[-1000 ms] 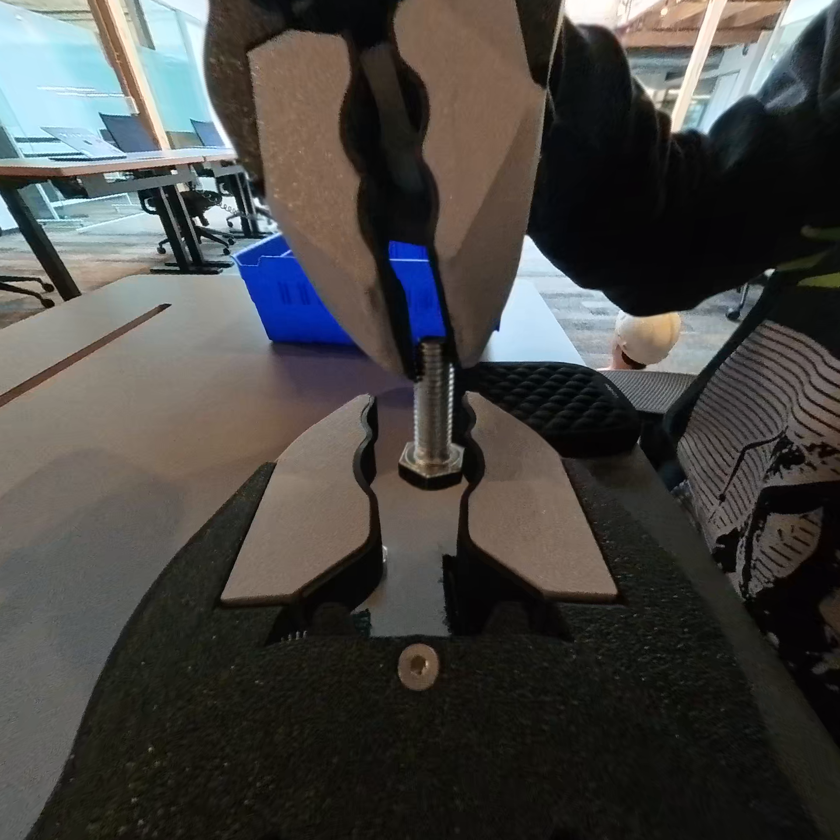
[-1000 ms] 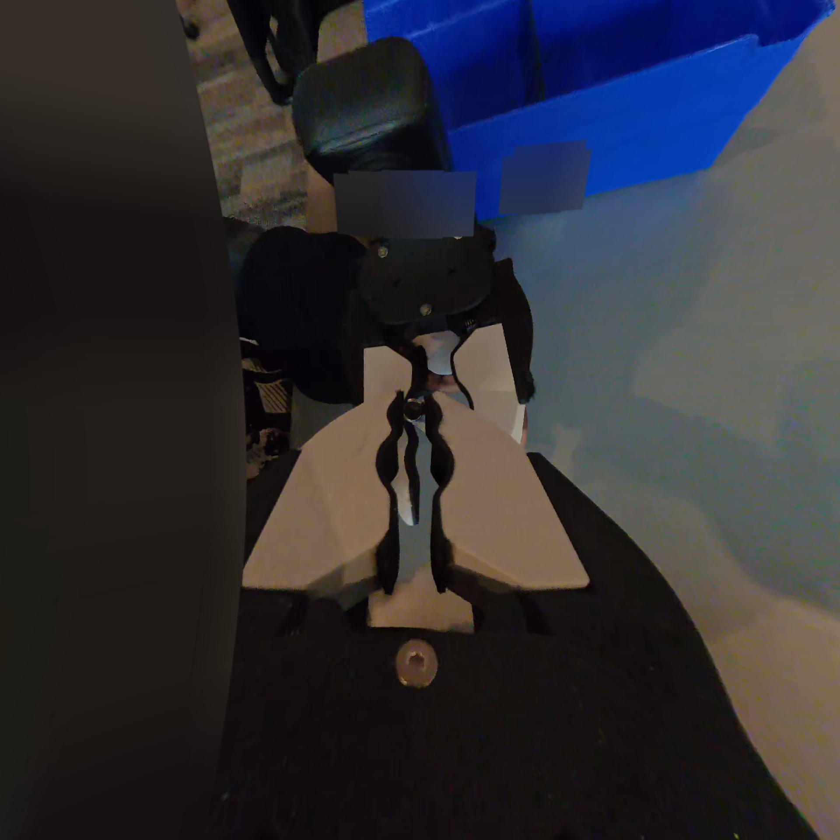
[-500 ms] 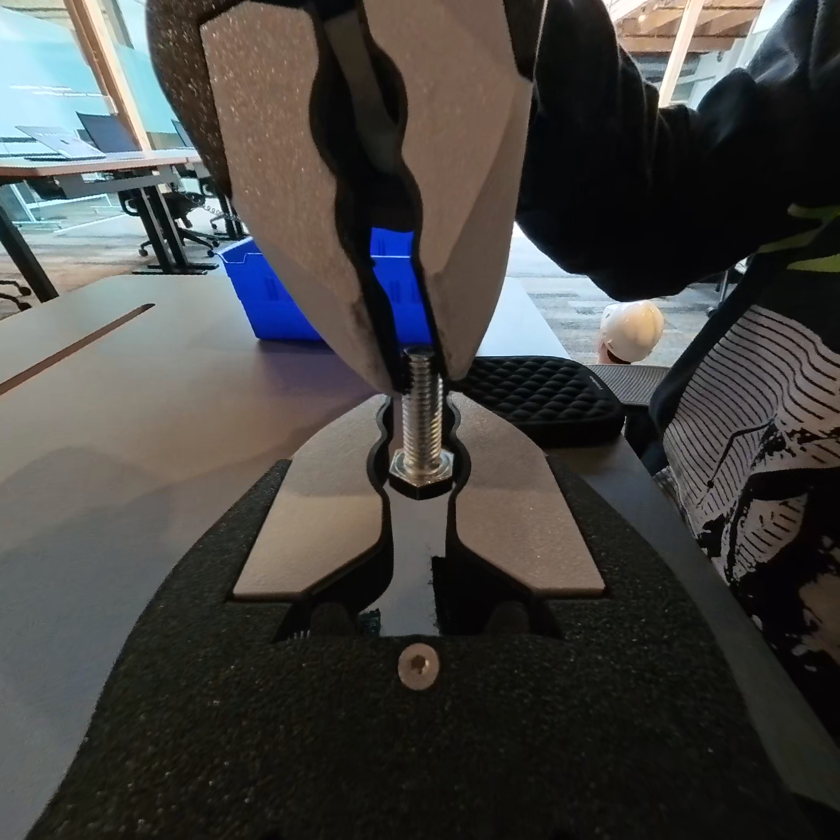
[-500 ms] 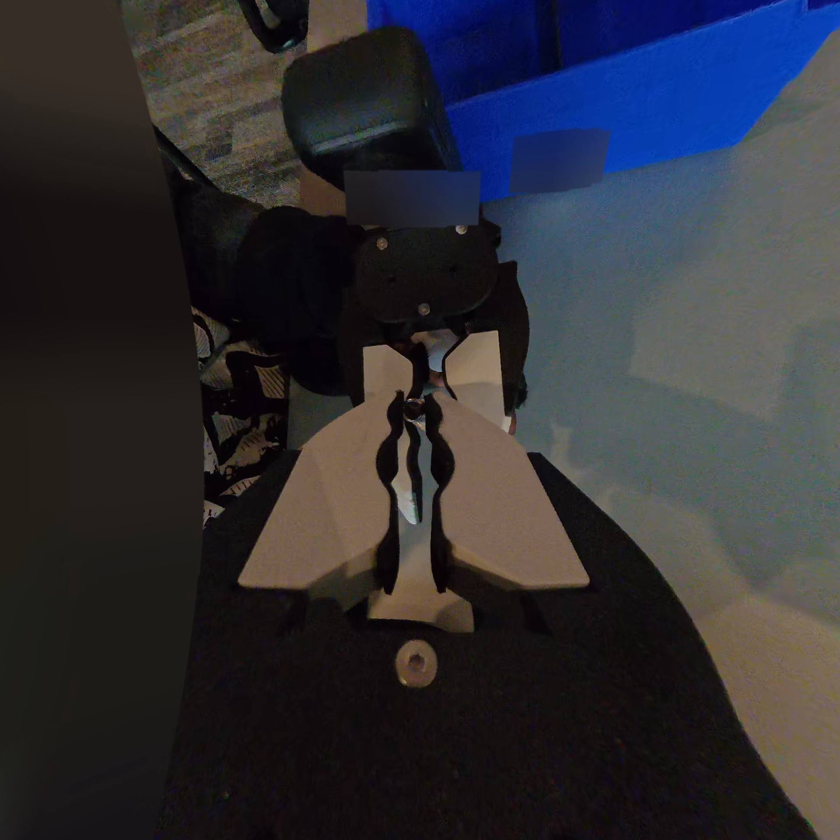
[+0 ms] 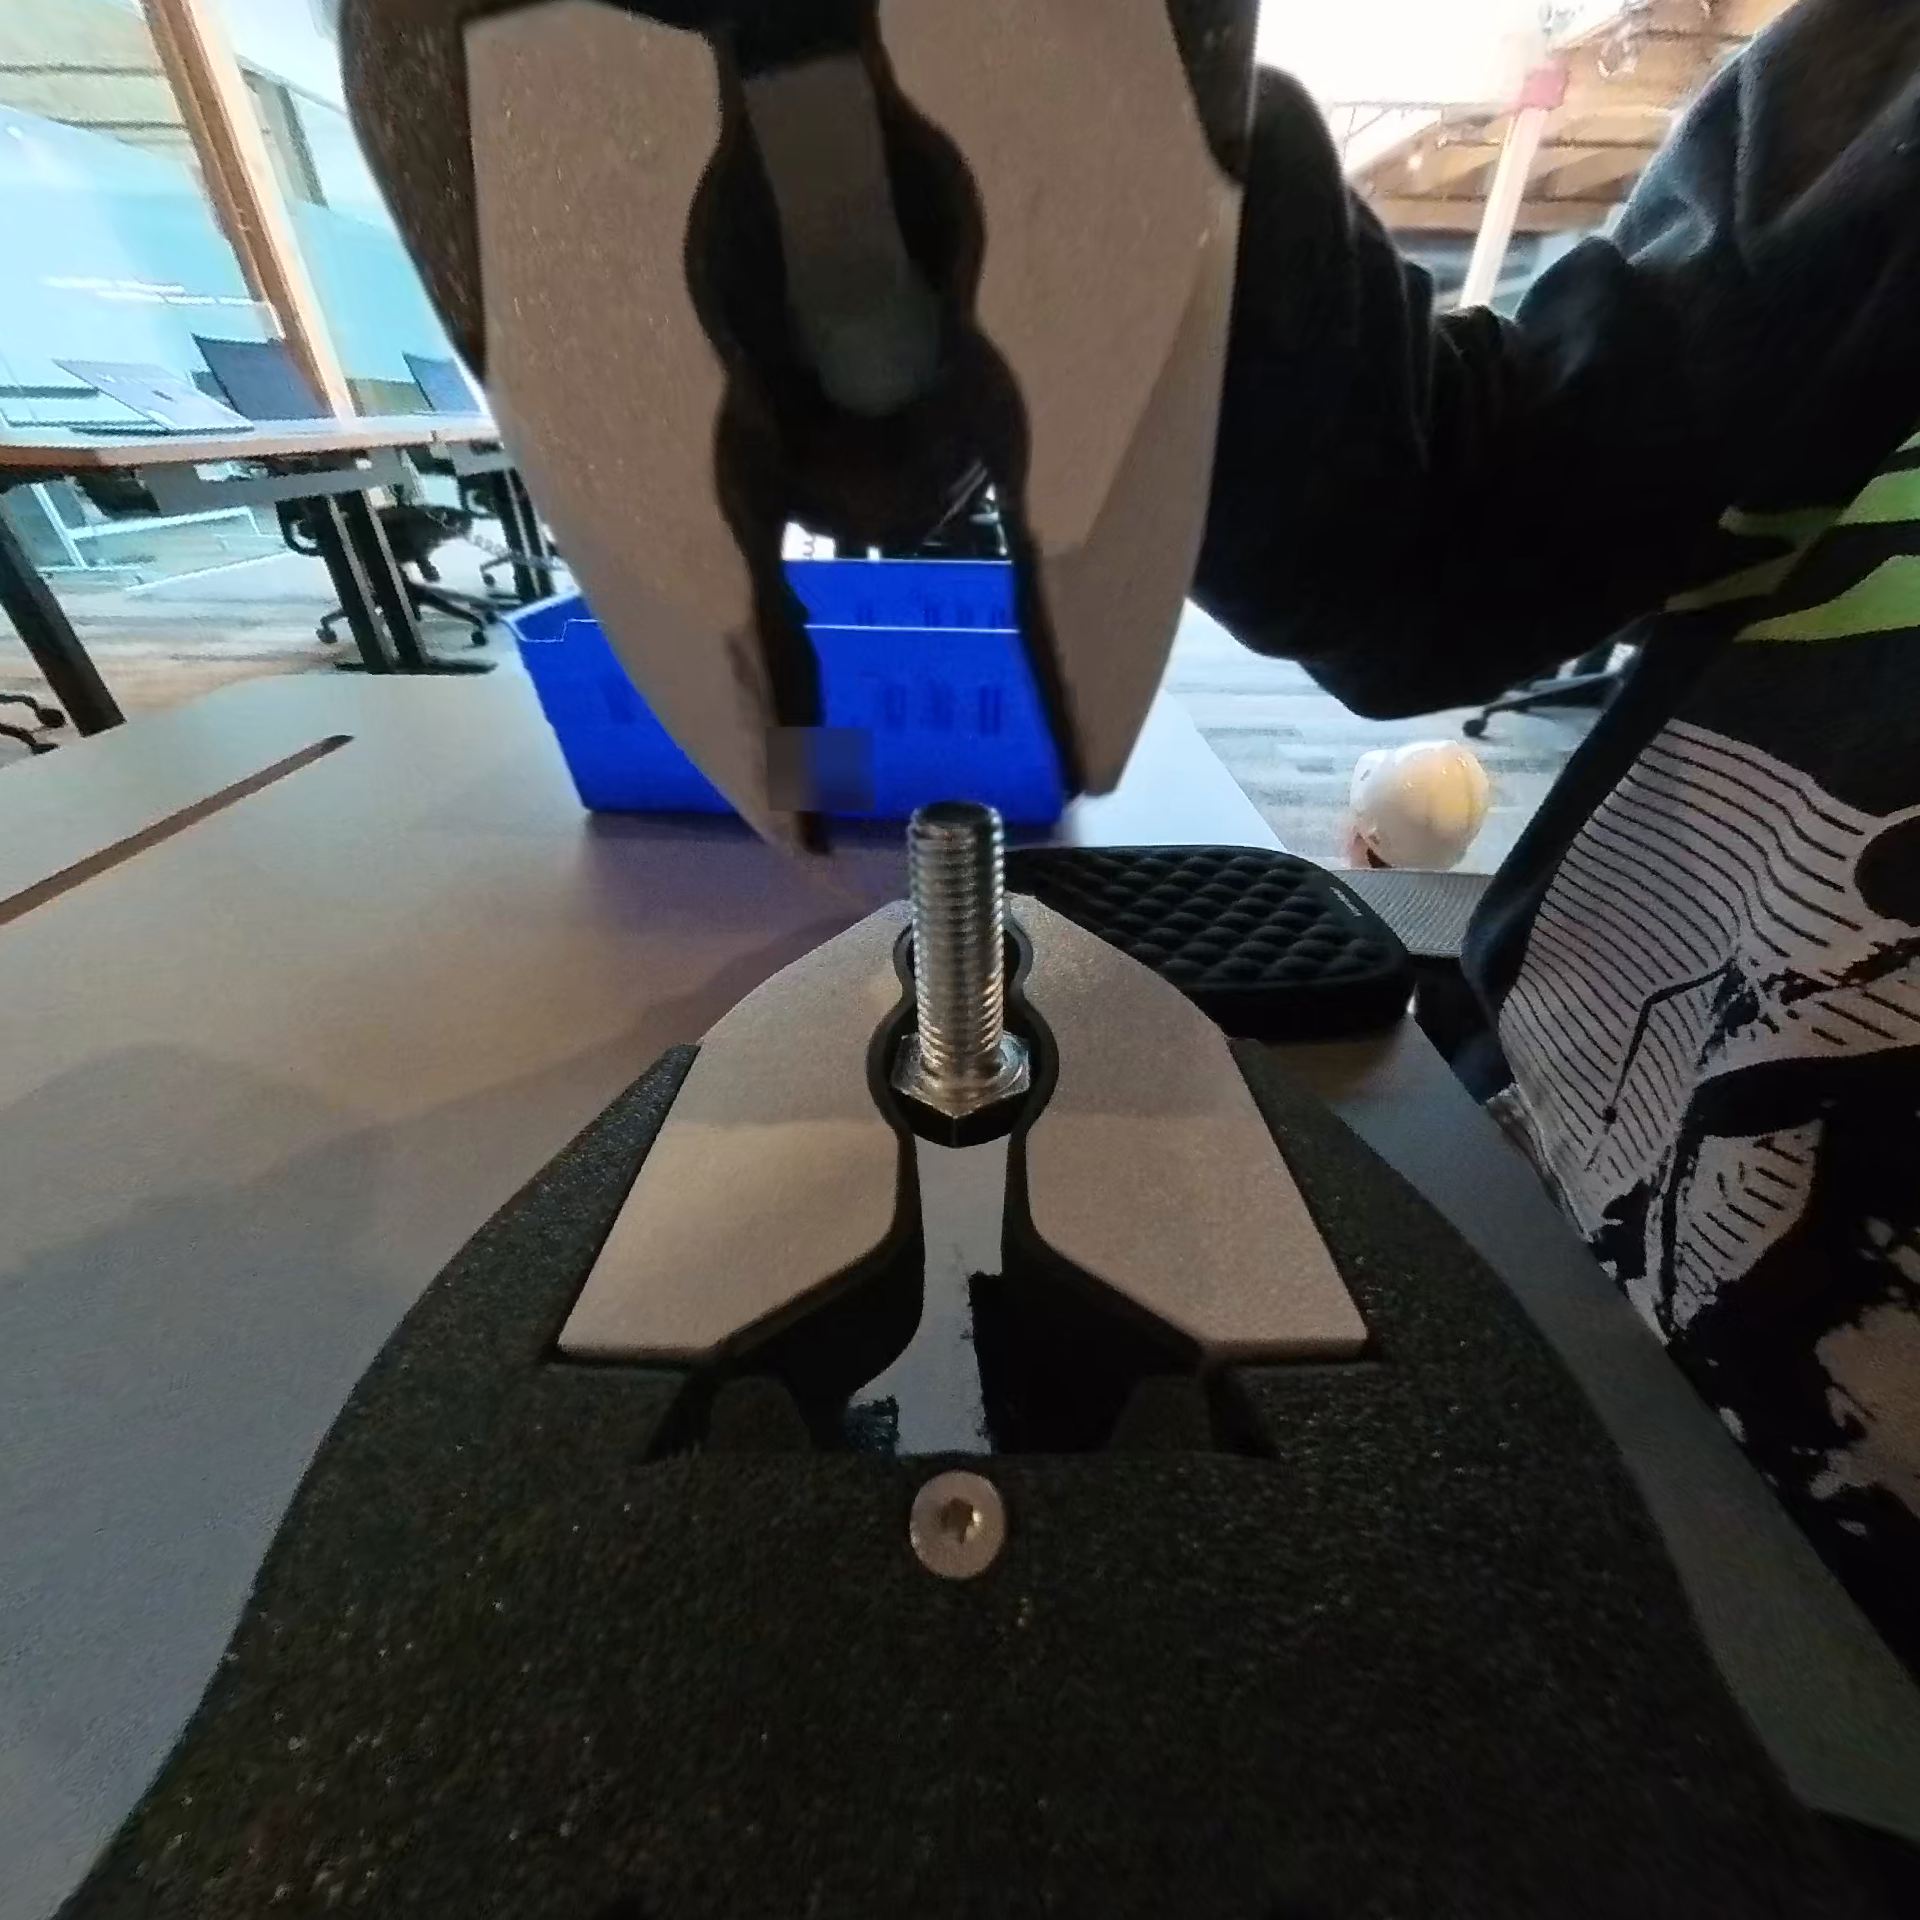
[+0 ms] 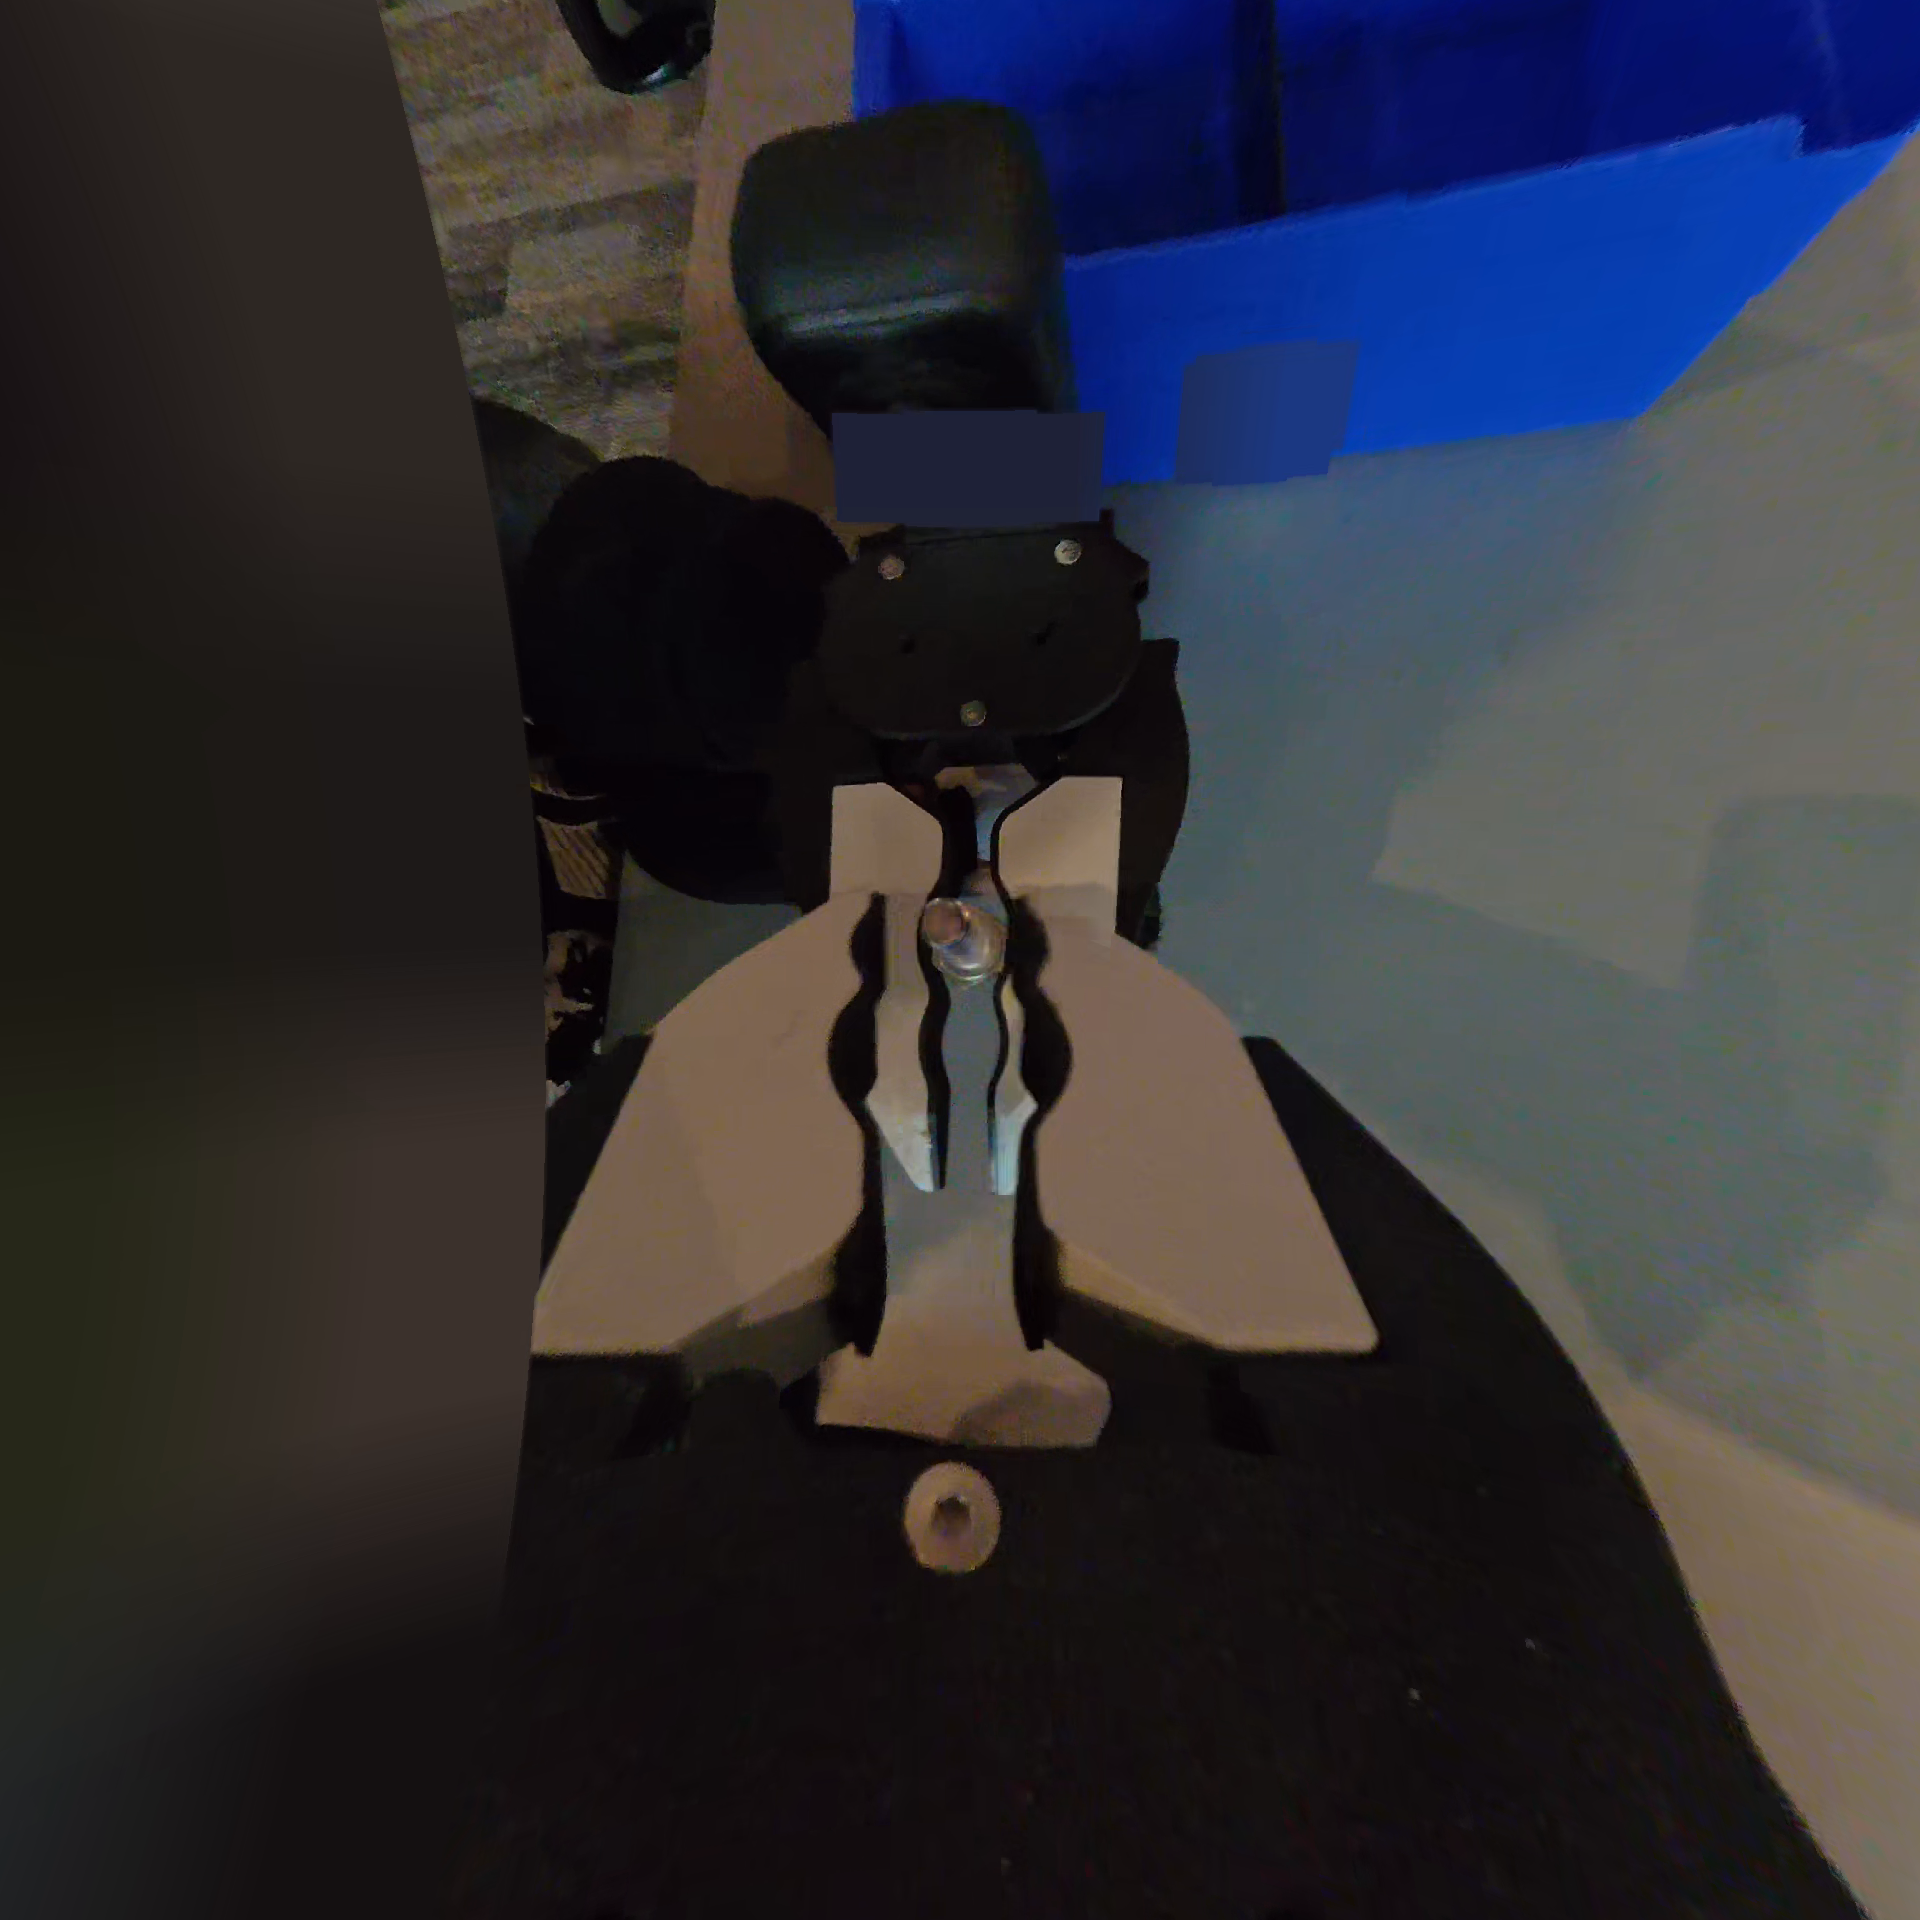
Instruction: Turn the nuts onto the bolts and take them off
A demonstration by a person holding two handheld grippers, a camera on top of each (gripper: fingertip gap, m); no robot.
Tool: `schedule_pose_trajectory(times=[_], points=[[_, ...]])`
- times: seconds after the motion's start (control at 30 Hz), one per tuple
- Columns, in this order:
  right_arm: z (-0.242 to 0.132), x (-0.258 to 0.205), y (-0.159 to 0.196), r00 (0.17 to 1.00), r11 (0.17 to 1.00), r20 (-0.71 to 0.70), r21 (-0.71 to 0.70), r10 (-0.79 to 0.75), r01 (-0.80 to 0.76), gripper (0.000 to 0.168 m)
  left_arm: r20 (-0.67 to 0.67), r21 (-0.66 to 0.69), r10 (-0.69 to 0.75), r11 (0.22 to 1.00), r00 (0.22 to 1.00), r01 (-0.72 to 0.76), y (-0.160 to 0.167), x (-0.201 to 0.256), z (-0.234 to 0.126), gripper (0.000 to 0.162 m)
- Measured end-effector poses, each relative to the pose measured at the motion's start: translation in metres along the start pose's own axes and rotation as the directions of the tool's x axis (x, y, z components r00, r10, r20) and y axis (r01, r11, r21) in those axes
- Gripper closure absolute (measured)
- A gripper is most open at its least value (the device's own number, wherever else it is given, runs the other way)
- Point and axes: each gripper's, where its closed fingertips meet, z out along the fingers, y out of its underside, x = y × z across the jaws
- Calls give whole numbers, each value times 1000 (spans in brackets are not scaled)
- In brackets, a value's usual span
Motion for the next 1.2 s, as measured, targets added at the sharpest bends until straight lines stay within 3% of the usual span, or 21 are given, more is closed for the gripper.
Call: schedule_pose_trajectory(times=[0.13,0.27,0.4,0.7,0.9,1.07,1.2], points=[[-23,8,5,988,992,-89,-48,-123,119,125,33,3,1,1000,999,-1,0,-7,-9,151],[-37,21,40,950,940,-131,-236,-282,246,107,70,10,7,1000,998,-7,-2,-12,-22,151],[-11,29,80,957,908,-72,-343,-280,240,128,54,23,9,1000,998,-10,-4,-10,-30,150],[45,53,126,965,851,-28,-479,-259,215,140,9,54,10,998,1000,-10,-8,-1,-43,151],[58,53,135,965,829,-23,-518,-260,211,139,1,62,13,998,1000,-13,-9,0,-44,151],[62,58,141,962,822,-34,-528,-270,212,151,0,57,14,998,1000,-14,-8,1,-44,150],[53,58,139,956,819,-30,-525,-291,232,152,-5,57,11,998,1000,-11,-8,1,-43,151]])
